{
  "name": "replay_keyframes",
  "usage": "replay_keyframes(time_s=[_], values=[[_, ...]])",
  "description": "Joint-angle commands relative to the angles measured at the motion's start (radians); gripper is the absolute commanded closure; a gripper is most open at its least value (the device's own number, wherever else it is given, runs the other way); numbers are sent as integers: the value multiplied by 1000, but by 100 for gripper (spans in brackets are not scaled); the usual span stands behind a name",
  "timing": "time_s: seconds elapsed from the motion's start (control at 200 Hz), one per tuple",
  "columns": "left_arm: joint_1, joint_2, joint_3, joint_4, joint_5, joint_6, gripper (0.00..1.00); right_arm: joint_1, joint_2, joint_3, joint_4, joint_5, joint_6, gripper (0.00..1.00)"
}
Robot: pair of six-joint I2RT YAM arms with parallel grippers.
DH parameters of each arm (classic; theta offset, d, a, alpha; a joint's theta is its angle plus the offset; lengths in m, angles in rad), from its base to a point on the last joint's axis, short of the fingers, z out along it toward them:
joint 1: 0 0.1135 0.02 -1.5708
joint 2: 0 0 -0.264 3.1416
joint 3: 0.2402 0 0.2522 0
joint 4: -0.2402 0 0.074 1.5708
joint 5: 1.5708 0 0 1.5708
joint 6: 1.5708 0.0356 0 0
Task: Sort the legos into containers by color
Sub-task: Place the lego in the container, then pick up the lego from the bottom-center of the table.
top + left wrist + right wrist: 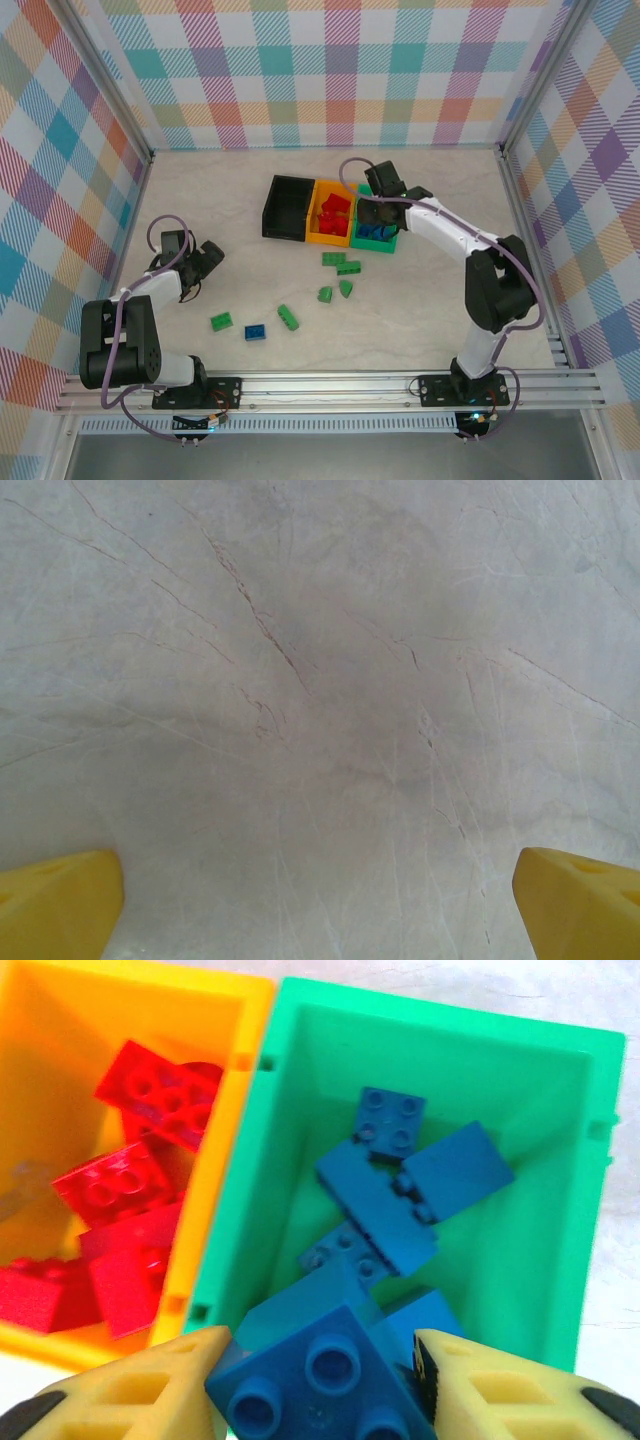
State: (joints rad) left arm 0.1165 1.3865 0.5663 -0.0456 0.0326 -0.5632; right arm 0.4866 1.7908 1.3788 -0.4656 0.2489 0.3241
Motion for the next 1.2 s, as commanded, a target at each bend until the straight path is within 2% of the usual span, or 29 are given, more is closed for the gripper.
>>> replay_keyframes(time_s=[0.0,0.07,0.165,0.255,0.355,0.485,0.575,0.755,0.915,1.195], values=[[-12,49,-8,53,168,-17,0,-3,45,55,-29,29,-29,38],[-12,50,-8,51,166,-15,0,-2,34,51,-29,-3,-23,30],[-12,52,-7,51,170,-15,0,19,5,30,-20,-19,-40,29],[-11,53,-8,53,172,-18,0,79,-25,1,-12,-35,-81,29],[-11,55,-8,54,173,-19,0,185,-44,-19,-21,-57,-148,29],[-11,56,-8,56,177,-21,0,372,-53,-32,-32,-88,-236,29],[-11,54,-8,57,176,-20,0,497,-47,-37,-19,-165,-294,29],[-12,52,-8,53,173,-20,0,655,37,-15,19,-281,-371,29],[-11,47,-6,46,165,-16,0,730,131,31,30,-259,-413,28],[-11,50,-6,47,169,-16,0,747,210,72,110,-268,-477,26]])
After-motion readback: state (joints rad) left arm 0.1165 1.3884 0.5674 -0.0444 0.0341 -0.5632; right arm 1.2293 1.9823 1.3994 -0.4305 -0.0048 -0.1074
